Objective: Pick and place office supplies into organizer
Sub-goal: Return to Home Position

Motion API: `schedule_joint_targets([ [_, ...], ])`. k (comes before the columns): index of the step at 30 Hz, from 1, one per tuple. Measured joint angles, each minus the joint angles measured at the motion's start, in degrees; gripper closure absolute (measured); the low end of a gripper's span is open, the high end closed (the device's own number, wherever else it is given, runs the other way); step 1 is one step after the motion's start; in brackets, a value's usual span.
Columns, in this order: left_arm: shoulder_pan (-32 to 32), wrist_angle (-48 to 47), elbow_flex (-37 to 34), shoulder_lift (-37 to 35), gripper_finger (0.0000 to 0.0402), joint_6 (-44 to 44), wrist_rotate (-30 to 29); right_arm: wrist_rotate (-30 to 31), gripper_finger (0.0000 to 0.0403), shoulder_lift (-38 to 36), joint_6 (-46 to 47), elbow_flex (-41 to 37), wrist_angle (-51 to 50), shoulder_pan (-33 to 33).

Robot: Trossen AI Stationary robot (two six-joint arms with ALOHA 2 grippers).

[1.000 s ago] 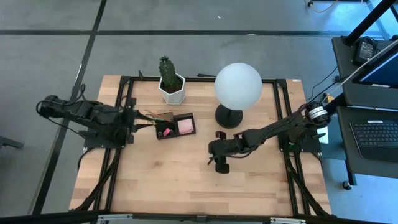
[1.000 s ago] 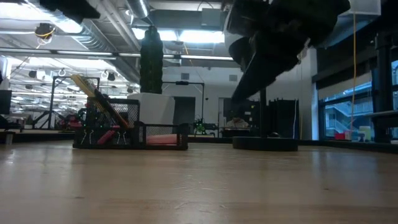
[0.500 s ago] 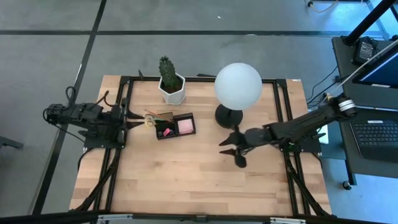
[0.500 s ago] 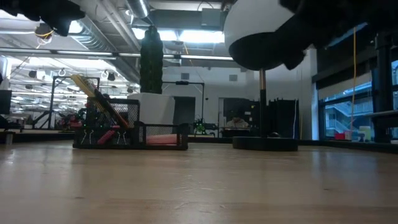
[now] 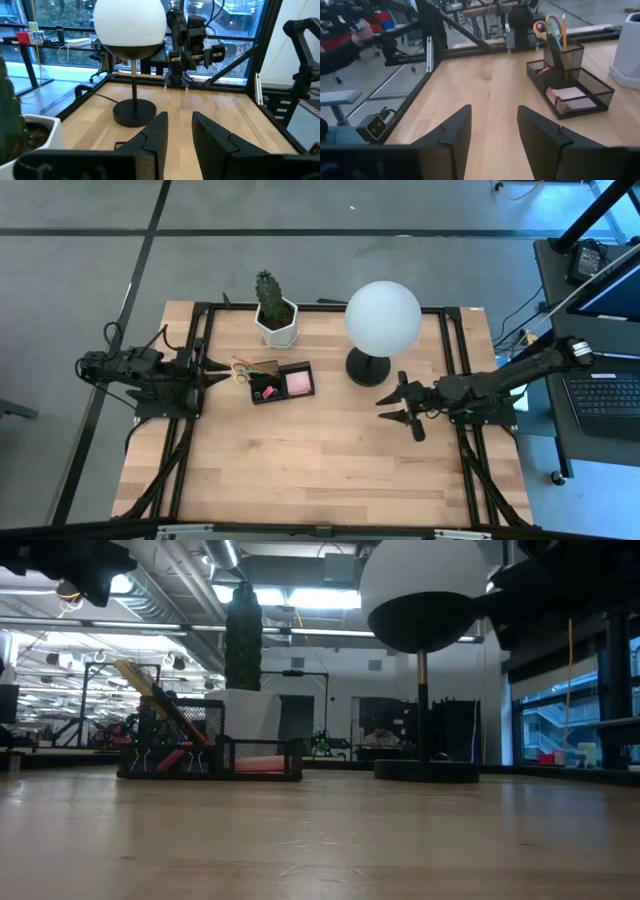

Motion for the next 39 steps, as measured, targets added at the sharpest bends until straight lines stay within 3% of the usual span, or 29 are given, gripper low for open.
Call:
schedule_joint_targets([
  [19,0.0,12.0,-13.8,-0.1,0.032,0.9,-0.3,0.0,0.0241,-21.7,-1.7,-13.7,0.0,0.0],
  [39,0.0,12.4,-15.5,-0.1,0.032,2.0,-4.6,0.1,0.0241,-32.3,-9.0,-16.0,-8.5,-10.6],
])
